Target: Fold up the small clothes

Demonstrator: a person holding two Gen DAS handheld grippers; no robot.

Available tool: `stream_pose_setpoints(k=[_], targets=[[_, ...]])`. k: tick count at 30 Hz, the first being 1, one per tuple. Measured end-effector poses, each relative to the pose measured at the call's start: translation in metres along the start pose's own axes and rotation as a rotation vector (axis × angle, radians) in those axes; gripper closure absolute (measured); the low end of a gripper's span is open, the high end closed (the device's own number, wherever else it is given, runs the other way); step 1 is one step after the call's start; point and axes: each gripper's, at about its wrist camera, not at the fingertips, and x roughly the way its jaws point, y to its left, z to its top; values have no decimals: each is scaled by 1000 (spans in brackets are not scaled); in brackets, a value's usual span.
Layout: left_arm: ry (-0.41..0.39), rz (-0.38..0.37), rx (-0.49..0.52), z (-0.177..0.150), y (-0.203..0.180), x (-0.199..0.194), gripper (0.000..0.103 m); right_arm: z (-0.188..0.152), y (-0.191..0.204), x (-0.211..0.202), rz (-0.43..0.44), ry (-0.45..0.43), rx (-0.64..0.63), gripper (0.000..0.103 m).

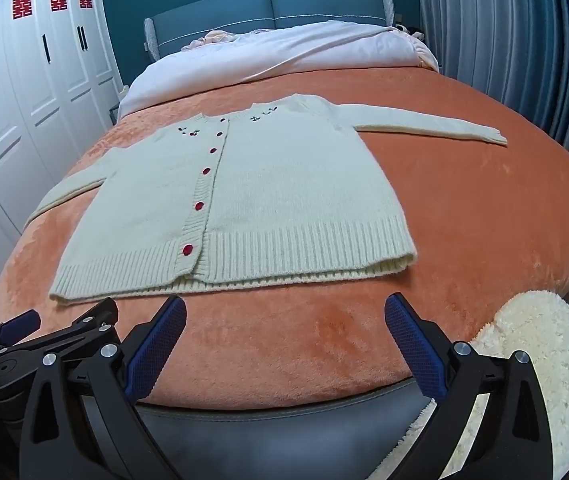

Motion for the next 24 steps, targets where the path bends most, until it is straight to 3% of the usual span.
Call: stream_pose_setpoints(k=[24], targets=[[5,-2,0,-1,3,3,6,-1,-4,7,1,17,11,5]])
